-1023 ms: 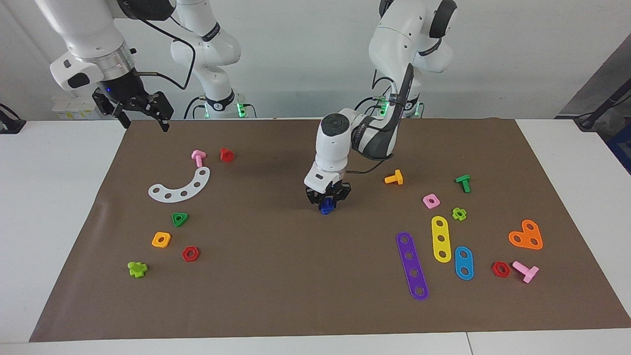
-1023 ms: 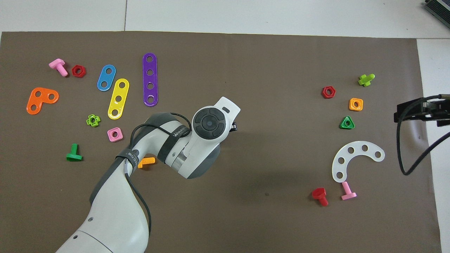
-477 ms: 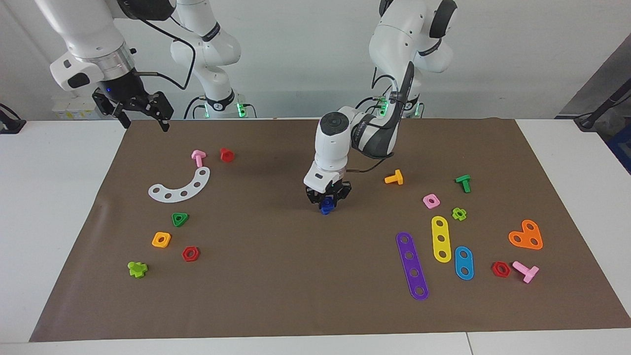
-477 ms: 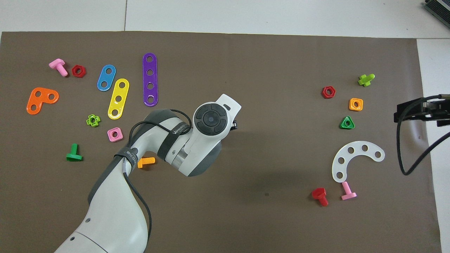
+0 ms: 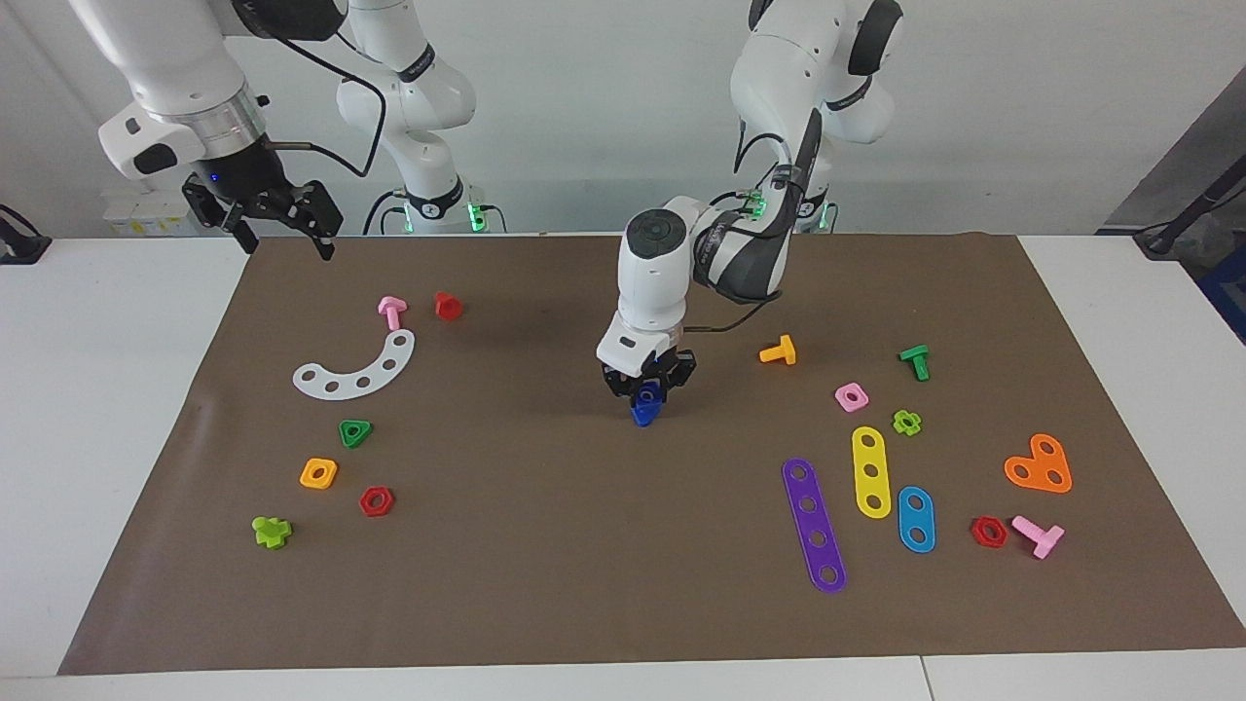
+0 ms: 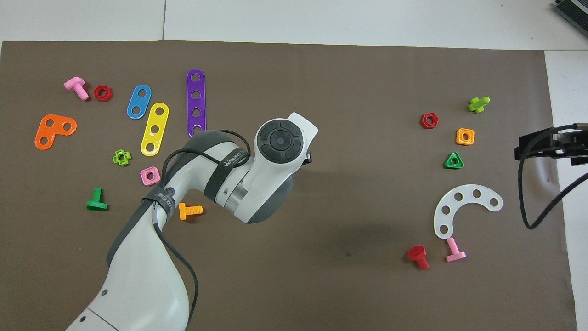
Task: Unscrew and place screws in storage area
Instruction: 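Lift the blue nut and carry it toward the pink square piece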
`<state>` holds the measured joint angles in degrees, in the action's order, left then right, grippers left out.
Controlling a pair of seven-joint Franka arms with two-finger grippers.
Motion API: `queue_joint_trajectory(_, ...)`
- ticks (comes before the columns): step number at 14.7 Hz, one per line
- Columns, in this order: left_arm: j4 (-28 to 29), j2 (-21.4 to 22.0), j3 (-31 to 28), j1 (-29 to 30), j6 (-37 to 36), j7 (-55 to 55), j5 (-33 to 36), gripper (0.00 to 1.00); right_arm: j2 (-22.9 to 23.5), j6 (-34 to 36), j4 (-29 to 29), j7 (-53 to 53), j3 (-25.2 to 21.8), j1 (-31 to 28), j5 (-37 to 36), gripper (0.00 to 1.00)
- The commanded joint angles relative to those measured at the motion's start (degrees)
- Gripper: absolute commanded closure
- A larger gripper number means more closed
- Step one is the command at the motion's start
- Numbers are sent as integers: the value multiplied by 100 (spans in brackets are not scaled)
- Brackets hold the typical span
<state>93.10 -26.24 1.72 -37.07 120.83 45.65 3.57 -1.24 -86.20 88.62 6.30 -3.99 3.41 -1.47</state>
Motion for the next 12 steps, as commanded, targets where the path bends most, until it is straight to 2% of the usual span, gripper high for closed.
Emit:
queue_joint_trajectory(1, -415, -127, -40, 15, -472, 49, 56, 57, -105, 7, 102, -129, -31, 11, 24, 0)
queue_joint_trajectory(5, -609, -48, -31, 392, -692, -265, 56, 57, -96, 7, 102, -129, -31, 11, 15, 0)
queue_joint_trajectory(10, -381, 93, -31, 1201, -666, -1846, -242, 59, -105, 50, 102, -129, -31, 11, 15, 0)
queue_joint_trajectory(12, -154, 172, -40, 1526, -614, -2462, -295, 60, -175, -54, 277, -146, -14, 11, 58, 0)
